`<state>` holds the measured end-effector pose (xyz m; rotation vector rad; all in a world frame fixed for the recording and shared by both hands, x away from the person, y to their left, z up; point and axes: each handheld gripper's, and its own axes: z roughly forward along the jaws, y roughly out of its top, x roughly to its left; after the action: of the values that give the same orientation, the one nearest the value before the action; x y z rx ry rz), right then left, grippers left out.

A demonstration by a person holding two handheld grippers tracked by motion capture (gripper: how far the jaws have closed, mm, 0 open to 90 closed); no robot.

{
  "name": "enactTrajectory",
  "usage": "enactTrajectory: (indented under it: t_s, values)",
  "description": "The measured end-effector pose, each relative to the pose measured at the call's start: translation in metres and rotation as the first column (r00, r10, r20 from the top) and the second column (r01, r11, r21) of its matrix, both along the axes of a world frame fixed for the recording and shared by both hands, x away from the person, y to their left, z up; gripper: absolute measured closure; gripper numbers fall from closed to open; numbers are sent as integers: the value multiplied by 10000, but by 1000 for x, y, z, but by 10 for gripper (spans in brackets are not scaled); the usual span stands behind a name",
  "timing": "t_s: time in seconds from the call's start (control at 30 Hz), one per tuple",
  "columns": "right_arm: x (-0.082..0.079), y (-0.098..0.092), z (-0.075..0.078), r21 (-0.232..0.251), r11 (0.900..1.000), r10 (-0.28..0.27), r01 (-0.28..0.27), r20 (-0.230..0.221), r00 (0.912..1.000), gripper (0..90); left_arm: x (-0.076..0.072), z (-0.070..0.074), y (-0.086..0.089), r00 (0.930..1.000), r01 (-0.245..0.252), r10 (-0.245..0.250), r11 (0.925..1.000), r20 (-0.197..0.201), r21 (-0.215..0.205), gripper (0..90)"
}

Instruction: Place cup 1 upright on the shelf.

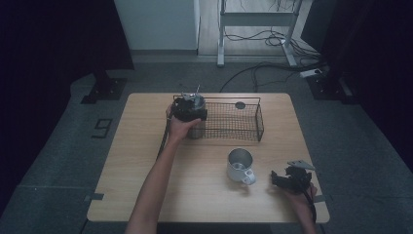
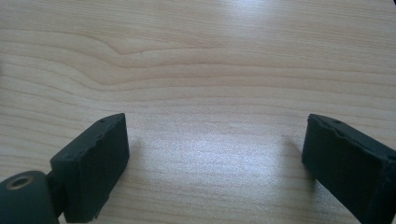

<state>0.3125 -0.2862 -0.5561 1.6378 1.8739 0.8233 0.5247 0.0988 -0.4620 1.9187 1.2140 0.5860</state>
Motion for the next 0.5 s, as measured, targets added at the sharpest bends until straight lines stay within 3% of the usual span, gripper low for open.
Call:
enactTrajectory:
  t_s: [0.5]
  values:
    - [0, 0, 0, 3, 10000, -12, 12, 8, 10000, 75, -6, -3, 0, 9997, -152, 153, 9999, 194, -52, 38]
